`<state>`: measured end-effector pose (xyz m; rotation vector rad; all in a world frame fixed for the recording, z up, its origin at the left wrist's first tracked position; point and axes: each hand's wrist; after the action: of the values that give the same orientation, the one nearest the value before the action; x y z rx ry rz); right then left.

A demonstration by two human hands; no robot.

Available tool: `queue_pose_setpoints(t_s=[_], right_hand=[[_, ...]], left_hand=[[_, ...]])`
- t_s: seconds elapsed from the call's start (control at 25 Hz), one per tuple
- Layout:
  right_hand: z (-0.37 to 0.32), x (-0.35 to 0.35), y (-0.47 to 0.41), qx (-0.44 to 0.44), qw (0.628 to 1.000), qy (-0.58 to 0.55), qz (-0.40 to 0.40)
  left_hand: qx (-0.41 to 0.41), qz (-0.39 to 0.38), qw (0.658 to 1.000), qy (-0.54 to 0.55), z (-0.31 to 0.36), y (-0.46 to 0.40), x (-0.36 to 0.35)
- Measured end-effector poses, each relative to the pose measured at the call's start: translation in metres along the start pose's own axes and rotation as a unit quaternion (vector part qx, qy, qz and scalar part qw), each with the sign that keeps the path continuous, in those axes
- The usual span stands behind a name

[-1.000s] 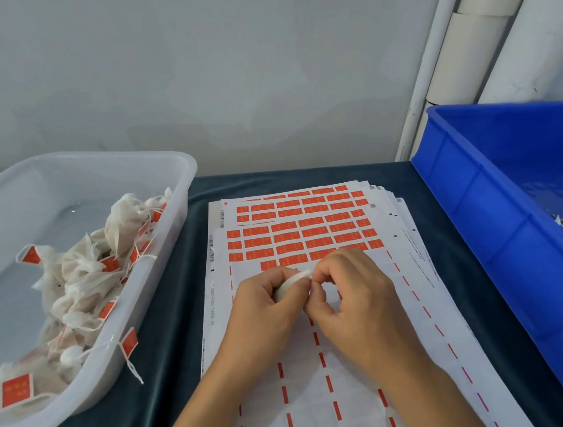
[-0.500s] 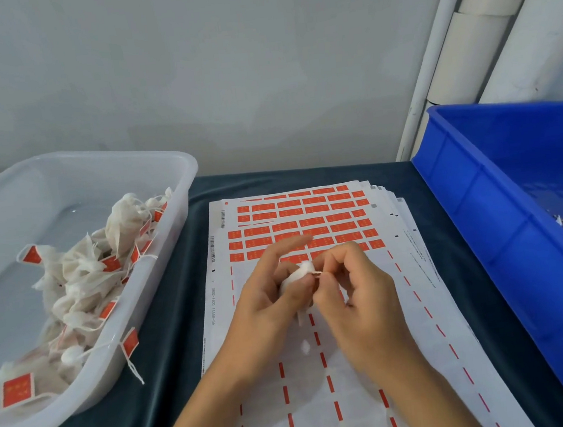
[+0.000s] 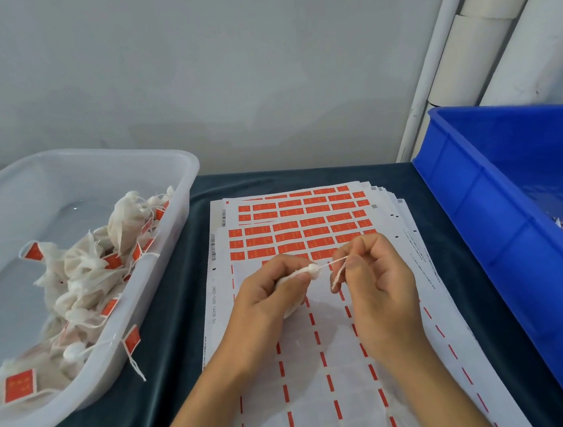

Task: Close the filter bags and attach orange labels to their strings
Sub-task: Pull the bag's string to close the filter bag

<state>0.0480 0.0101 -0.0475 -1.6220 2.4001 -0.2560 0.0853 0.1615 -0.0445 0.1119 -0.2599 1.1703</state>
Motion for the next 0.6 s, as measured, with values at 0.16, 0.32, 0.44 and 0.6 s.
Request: queue_pose_setpoints(t_s=[0.16,0.32,0.44,0.6], right_hand=[[-0.0024,-0.0002,-0.0039,-0.045,0.997,-0.062,-0.017],[-0.0068,0.0014,-0.005,-0.109,0.98,-0.153,-0.067],[-0.0072,0.0027,-0.0065,-0.135,0.965,-0.212,-0.07],[-0.0028,0.0064,-0.0085,-0.139,0.964,-0.22,-0.046]], left_hand=[[-0.005,-0.001,1.0,-0.03,0.0005,0.001,0.0],[-0.012,-0.012,1.0,-0.021,0.0011,0.0012,-0.0005],[-0.005,-0.005,1.0,-0.026,-0.0013,0.0,-0.0002],[0.017,0.019,0.999,-0.045,-0.0047,-0.0017,-0.0028]])
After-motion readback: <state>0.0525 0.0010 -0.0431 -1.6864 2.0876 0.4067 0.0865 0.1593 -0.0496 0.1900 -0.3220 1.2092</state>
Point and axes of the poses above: each hand's wrist, its own y-axis away from the middle knuckle, its own x-axis out of the back of the hand, z = x × y, and after that the axes turned 10 degrees about -y, right-handed
